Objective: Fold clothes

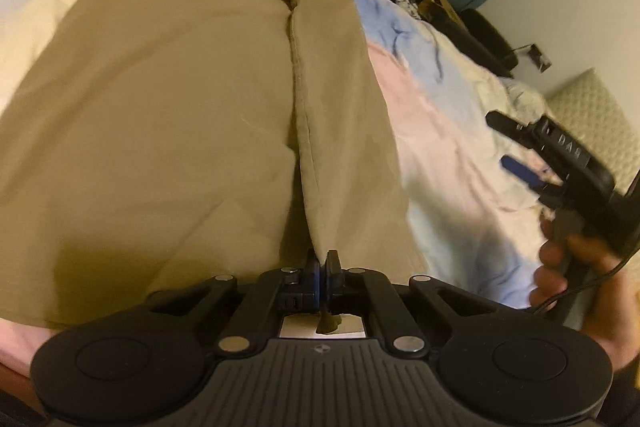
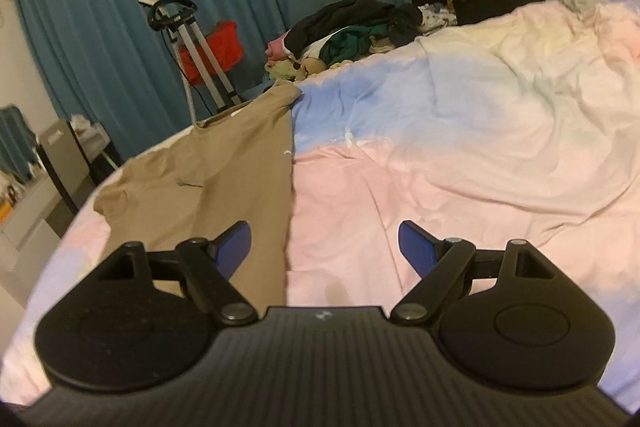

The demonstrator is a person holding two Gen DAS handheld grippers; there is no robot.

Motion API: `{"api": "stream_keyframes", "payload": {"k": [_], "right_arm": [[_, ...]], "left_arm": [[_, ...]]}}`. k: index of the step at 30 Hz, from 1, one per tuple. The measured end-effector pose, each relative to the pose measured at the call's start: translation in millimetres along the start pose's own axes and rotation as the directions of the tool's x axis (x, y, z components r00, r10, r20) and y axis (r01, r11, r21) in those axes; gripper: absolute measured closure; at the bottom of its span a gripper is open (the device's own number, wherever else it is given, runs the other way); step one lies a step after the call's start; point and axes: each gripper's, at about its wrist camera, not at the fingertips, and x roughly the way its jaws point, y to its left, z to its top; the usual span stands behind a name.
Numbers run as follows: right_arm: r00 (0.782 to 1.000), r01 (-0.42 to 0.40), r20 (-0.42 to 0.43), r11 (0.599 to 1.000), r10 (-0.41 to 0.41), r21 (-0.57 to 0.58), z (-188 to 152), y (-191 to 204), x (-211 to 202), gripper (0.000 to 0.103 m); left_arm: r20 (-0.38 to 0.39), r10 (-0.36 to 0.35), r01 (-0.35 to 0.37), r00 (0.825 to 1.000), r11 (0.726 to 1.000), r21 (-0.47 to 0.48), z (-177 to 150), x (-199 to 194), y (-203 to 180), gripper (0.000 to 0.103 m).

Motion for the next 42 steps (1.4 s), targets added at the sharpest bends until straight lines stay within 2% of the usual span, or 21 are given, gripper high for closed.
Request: {"api": "stream_keyframes", "payload": {"k": [2, 4, 6, 8, 9, 14, 17, 19, 22, 24, 27, 29, 32, 36, 39, 42], "right_arm": [[1.0, 0.004, -0.006, 1.0, -0.004, -0.024, -0.2, 5.1, 0.7, 0.021], [1.0, -0.01, 0.0, 0.999, 0.01, -0.036, 0.5, 9.6, -3.6, 0.021], [0.999, -0.032, 0.02, 0.998, 0.033, -0.045, 1.5, 13.7, -11.4, 0.021], [0.997, -0.05, 0.049, 0.998, 0.052, -0.05, 2.8, 17.7, -19.4, 0.021], [0.996, -0.058, 0.066, 0.997, 0.061, -0.05, 3.4, 19.6, -23.3, 0.021], [0.988, -0.072, 0.13, 0.993, 0.084, -0.094, 3.1, 34.5, -30.8, 0.021], [0.982, -0.058, 0.171, 0.99, 0.079, -0.125, 1.7, 43.2, -32.3, 0.021], [0.978, -0.054, 0.194, 0.989, 0.081, -0.14, 0.2, 47.0, -32.3, 0.021], [0.976, -0.042, 0.205, 0.986, 0.075, -0.164, -3.6, 52.8, -28.7, 0.021], [0.98, -0.027, 0.19, 0.98, 0.065, -0.198, -7.6, 58.6, -22.0, 0.021], [0.981, -0.027, 0.178, 0.971, 0.071, -0.238, -11.6, 69.8, -11.5, 0.021], [0.986, -0.042, 0.145, 0.965, 0.082, -0.258, -15.3, 78.6, -1.2, 0.021], [0.994, -0.082, 0.048, 0.957, 0.099, -0.28, -16.5, 92.3, 24.3, 0.021], [0.998, -0.021, -0.058, 0.924, -0.001, -0.382, -9.2, 119.7, 70.1, 0.021], [0.995, -0.052, -0.102, 0.884, 0.004, -0.465, -0.2, 152.0, 111.9, 0.021], [0.987, -0.092, -0.158, 0.839, 0.007, -0.537, 6.3, 201.6, 161.3, 0.022]], "left_arm": [[0.011, 0.014, -0.014, 1.0, 1.0, 0.017, 1.5, -0.9, -2.0, 0.096], [0.017, 0.048, -0.049, 0.999, 0.997, 0.055, 2.6, -5.0, -7.2, 0.079], [0.039, 0.073, -0.076, 0.997, 0.994, 0.084, 10.2, -8.9, -10.9, 0.04], [0.062, 0.096, -0.103, 0.993, 0.988, 0.112, 17.8, -12.8, -14.7, 0.021], [0.074, 0.108, -0.117, 0.991, 0.985, 0.125, 21.9, -14.7, -16.6, 0.018], [0.208, 0.125, -0.17, 0.97, 0.961, 0.216, 66.8, -19.7, -35.4, 0.01], [0.301, 0.091, -0.163, 0.949, 0.961, 0.224, 83.4, -22.1, -40.6, 0.004], [0.362, 0.074, -0.168, 0.929, 0.958, 0.234, 86.6, -24.5, -37.1, 0.003], [0.404, 0.089, -0.206, 0.91, 0.944, 0.257, 83.2, -23.4, -29.1, 0.003], [0.388, 0.08, -0.186, 0.918, 0.952, 0.244, 81.5, -26.7, -21.4, 0.003], [0.41, 0.061, -0.168, 0.91, 0.958, 0.231, 80.3, -44.3, -10.8, 0.003], [0.419, 0.049, -0.162, 0.907, 0.957, 0.24, 81.9, -56.4, -3.5, 0.002], [0.396, 0.043, -0.155, 0.917, 0.955, 0.253, 89.9, -62.1, 2.0, 0.002], [0.44, 0.106, -0.249, 0.891, 0.927, 0.281, 95.2, -69.5, 13.8, 0.002], [0.466, 0.116, -0.261, 0.877, 0.93, 0.259, 104.0, -77.3, 29.7, 0.002], [0.514, 0.119, -0.266, 0.849, 0.938, 0.223, 113.2, -84.6, 51.3, 0.002]]}}
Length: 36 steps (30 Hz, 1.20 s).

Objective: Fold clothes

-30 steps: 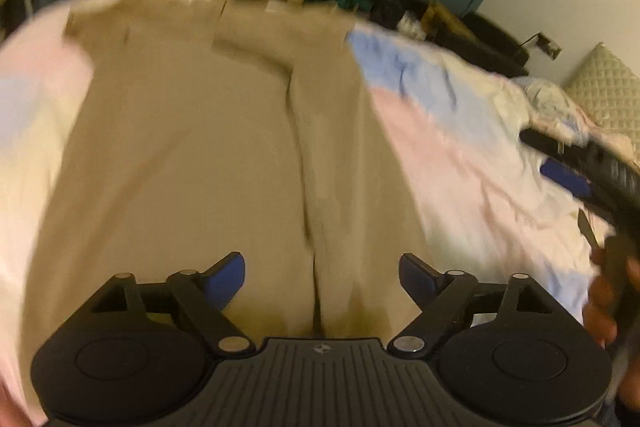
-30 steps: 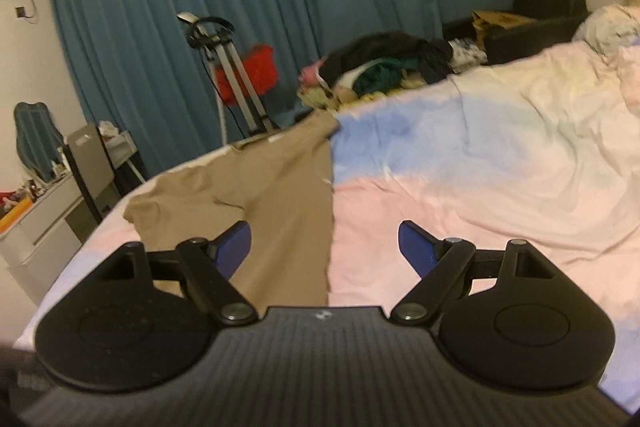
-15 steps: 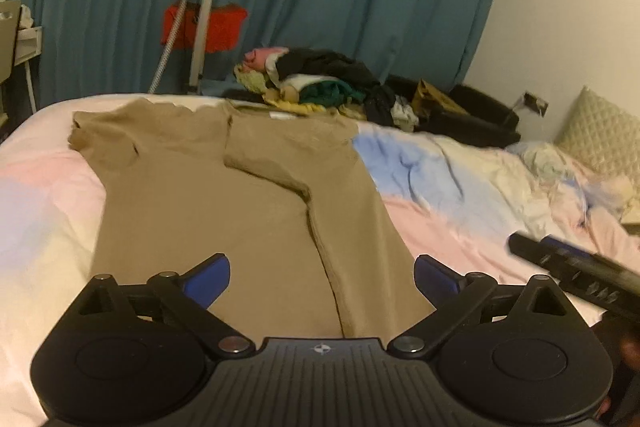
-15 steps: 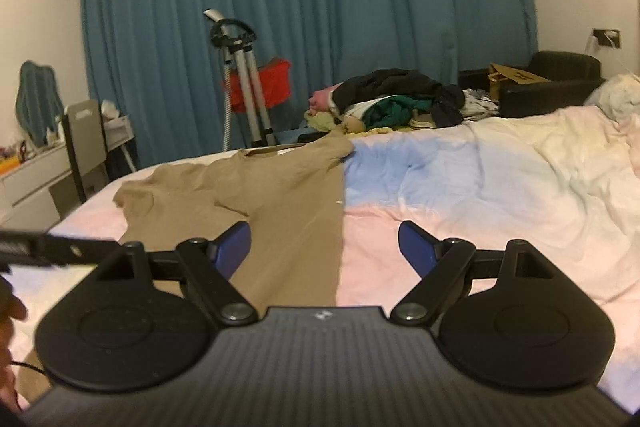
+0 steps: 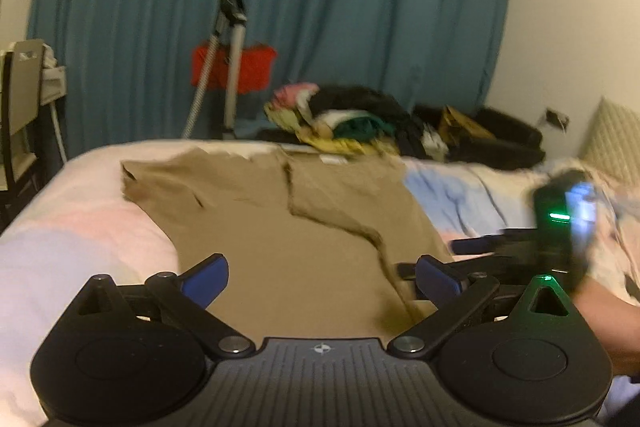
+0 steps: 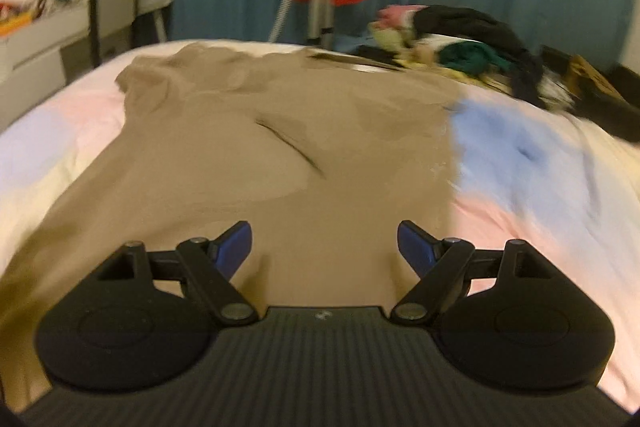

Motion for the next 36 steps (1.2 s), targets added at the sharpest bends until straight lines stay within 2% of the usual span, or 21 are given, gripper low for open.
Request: {"api": "stream_keyframes", "payload": {"k": [3, 5, 7, 10, 12, 14, 18, 20, 21, 22, 23, 26, 28, 31, 33, 35, 36], "right_arm": [[0.997, -0.055, -0.058, 0.995, 0.05, -0.087, 40.9, 44.4, 51.1, 0.022], [0.992, -0.114, -0.064, 0.986, 0.107, -0.124, 70.9, 74.8, 86.7, 0.022], [0.981, -0.192, -0.011, 0.967, 0.193, -0.169, 96.0, 106.4, 111.2, 0.022], [0.943, -0.275, 0.109, 0.919, 0.316, -0.284, 123.4, 144.6, 139.5, 0.022], [0.928, -0.309, 0.109, 0.9, 0.356, -0.306, 137.0, 167.8, 168.4, 0.022], [0.929, -0.317, 0.094, 0.9, 0.358, -0.298, 144.0, 187.9, 194.4, 0.021], [0.932, -0.321, 0.055, 0.885, 0.359, -0.337, 141.0, 216.8, 225.4, 0.022], [0.933, -0.32, 0.062, 0.896, 0.354, -0.307, 142.3, 213.7, 230.6, 0.027], [0.935, -0.32, 0.063, 0.905, 0.35, -0.28, 144.3, 209.7, 232.0, 0.048], [0.936, -0.318, 0.067, 0.913, 0.345, -0.254, 146.4, 205.5, 232.9, 0.08], [0.941, -0.302, 0.082, 0.922, 0.33, -0.243, 149.1, 200.3, 229.3, 0.092], [0.944, -0.238, 0.171, 0.942, 0.282, -0.235, 158.0, 181.1, 206.4, 0.093], [0.93, -0.215, 0.26, 0.957, 0.262, -0.196, 164.4, 157.1, 181.6, 0.093], [0.904, -0.187, 0.38, 0.98, 0.196, -0.062, 171.8, 106.2, 143.1, 0.093], [0.889, -0.147, 0.443, 0.988, 0.11, 0.048, 168.9, 66.5, 121.2, 0.093], [0.886, -0.105, 0.463, 0.979, 0.012, 0.176, 157.6, 22.9, 109.5, 0.093], [0.891, -0.076, 0.451, 0.967, -0.043, 0.242, 149.6, 1.2, 109.3, 0.093]], "left_arm": [[0.013, 0.057, -0.056, 0.998, 0.995, -0.085, 4.2, 7.2, 30.7, 0.002], [0.023, 0.124, -0.118, 0.992, 0.979, -0.168, 3.8, 10.8, 55.8, 0.002], [0.013, 0.194, -0.184, 0.981, 0.947, -0.262, -1.0, 13.5, 83.2, 0.002], [-0.034, 0.277, -0.268, 0.96, 0.882, -0.387, -7.4, 21.5, 119.0, 0.002], [-0.054, 0.316, -0.305, 0.947, 0.834, -0.46, -11.4, 25.4, 138.5, 0.002], [-0.069, 0.348, -0.333, 0.935, 0.795, -0.508, -15.4, 28.9, 150.6, 0.002], [-0.119, 0.385, -0.387, 0.915, 0.758, -0.525, -19.5, 41.1, 162.1, 0.003], [-0.132, 0.388, -0.398, 0.912, 0.762, -0.51, -20.5, 46.9, 161.1, 0.003], [-0.129, 0.39, -0.399, 0.912, 0.766, -0.504, -20.5, 49.1, 158.4, 0.003], [-0.126, 0.392, -0.4, 0.911, 0.77, -0.497, -20.4, 51.0, 155.7, 0.003], [-0.121, 0.393, -0.4, 0.911, 0.775, -0.49, -20.6, 50.7, 153.8, 0.003], [-0.111, 0.4, -0.402, 0.91, 0.786, -0.47, -23.0, 52.8, 147.7, 0.003], [-0.117, 0.392, -0.4, 0.913, 0.796, -0.454, -21.8, 56.3, 143.3, 0.004], [-0.124, 0.377, -0.392, 0.918, 0.809, -0.439, -19.5, 61.5, 137.1, 0.004], [-0.123, 0.362, -0.379, 0.924, 0.819, -0.431, -17.1, 65.4, 132.2, 0.004], [-0.124, 0.346, -0.365, 0.93, 0.83, -0.422, -16.7, 68.7, 126.5, 0.004], [-0.127, 0.338, -0.359, 0.933, 0.834, -0.419, -17.8, 69.8, 123.3, 0.004]]}}
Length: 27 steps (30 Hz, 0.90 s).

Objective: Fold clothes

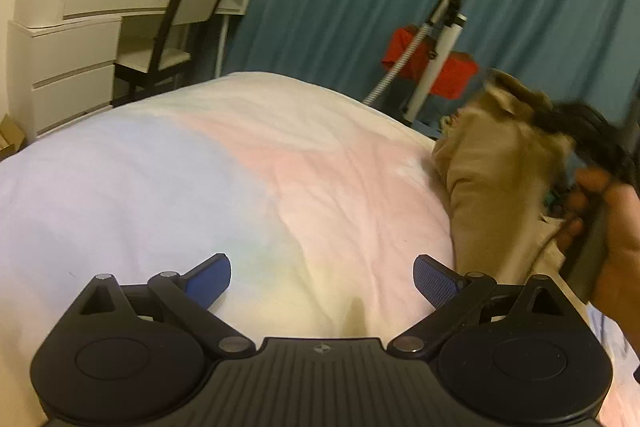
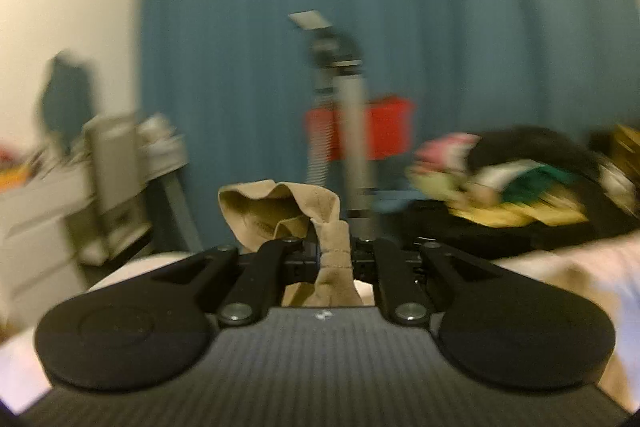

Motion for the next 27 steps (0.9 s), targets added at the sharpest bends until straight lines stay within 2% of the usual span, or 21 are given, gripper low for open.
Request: {"api": "stream_keyframes", "payload": {"k": [2, 4, 6, 8, 11, 12, 13, 15, 17, 21, 25, 27], "right_arm": [[0.993, 0.113, -0.045, 0.991, -0.11, 0.066, -13.5, -43.2, 1.4, 0.093], [0.976, 0.203, -0.094, 0.975, -0.194, 0.093, -31.2, -80.2, 3.0, 0.092], [0.954, 0.273, -0.151, 0.958, -0.258, 0.086, -53.1, -109.7, 6.2, 0.091], [0.944, 0.293, -0.188, 0.95, -0.27, 0.109, -68.9, -129.2, 7.3, 0.091], [0.944, 0.271, -0.236, 0.951, -0.232, 0.15, -78.6, -138.9, 11.2, 0.081], [0.944, 0.255, -0.255, 0.955, -0.21, 0.155, -79.8, -139.3, 12.3, 0.064], [0.947, 0.221, -0.27, 0.964, -0.176, 0.148, -77.6, -136.3, 11.4, 0.042], [0.951, 0.172, -0.282, 0.976, -0.128, 0.136, -71.8, -126.9, 3.2, 0.02], [0.951, 0.148, -0.293, 0.979, -0.101, 0.143, -64.2, -115.2, -15.9, 0.02], [0.956, 0.106, -0.293, 0.962, -0.028, 0.252, -53.9, -103.8, -73.8, 0.02], [0.962, 0.089, -0.273, 0.97, -0.025, 0.225, -44.4, -89.4, -136.6, 0.02], [0.958, 0.103, -0.284, 0.979, -0.05, 0.175, -39.1, -83.7, -170.7, 0.02]], "left_arm": [[-0.014, -0.007, 0.007, 1.0, 1.0, 0.01, -4.5, 2.2, -4.0, 0.004], [-0.032, -0.017, 0.018, 0.999, 1.0, 0.022, -7.4, 7.1, -7.8, 0.004], [-0.046, -0.028, 0.03, 0.999, 0.999, 0.036, -9.5, 14.1, -10.8, 0.004], [-0.061, -0.036, 0.039, 0.997, 0.998, 0.051, -12.4, 21.8, -14.8, 0.004], [-0.077, -0.044, 0.05, 0.996, 0.996, 0.074, -16.9, 30.7, -21.2, 0.004], [-0.08, -0.045, 0.051, 0.996, 0.995, 0.082, -18.1, 32.8, -23.6, 0.004], [-0.082, -0.045, 0.053, 0.996, 0.995, 0.089, -19.3, 35.0, -26.0, 0.004], [-0.077, -0.046, 0.055, 0.996, 0.993, 0.109, -19.8, 36.3, -31.2, 0.004], [-0.062, -0.047, 0.055, 0.997, 0.99, 0.132, -18.9, 34.5, -37.0, 0.004], [0.005, -0.09, 0.087, 0.996, 0.969, 0.229, -28.6, 6.7, -57.2, 0.004], [0.023, -0.15, 0.135, 0.988, 0.94, 0.314, -40.8, -17.9, -77.2, 0.004], [0.017, -0.187, 0.169, 0.982, 0.922, 0.349, -47.0, -27.1, -85.9, 0.004]]}}
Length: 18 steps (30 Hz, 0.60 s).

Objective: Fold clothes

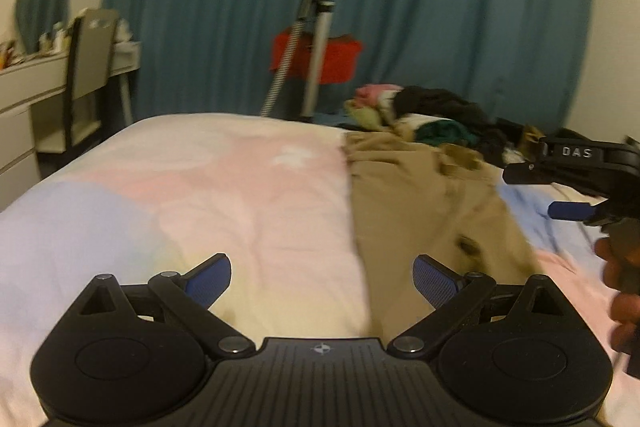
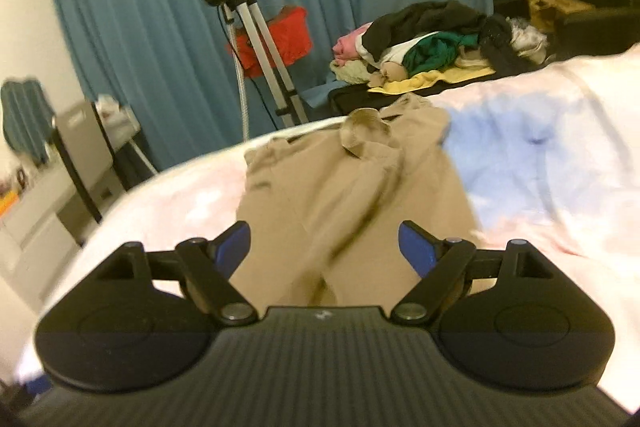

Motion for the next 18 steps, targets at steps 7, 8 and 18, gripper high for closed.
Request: {"api": "stream_keyframes", "payload": {"k": [7, 8, 18], "right_arm": [[0.999, -0.041, 0.034, 0.998, 0.043, -0.056, -47.5, -21.0, -132.7, 0.02], [0.999, -0.038, 0.03, 0.997, 0.04, -0.065, -58.7, -28.0, -140.7, 0.02], [0.995, 0.088, -0.049, 0.995, -0.09, -0.051, -90.4, -56.4, -134.8, 0.02]], "left_arm": [[-0.115, -0.09, 0.099, 0.989, 0.992, 0.077, -13.4, -5.2, -22.4, 0.004], [-0.132, -0.08, 0.091, 0.988, 0.993, 0.075, -14.6, -3.2, -23.3, 0.004], [-0.263, -0.015, -0.006, 0.965, 0.997, -0.079, -18.1, -3.6, 12.3, 0.004]]}}
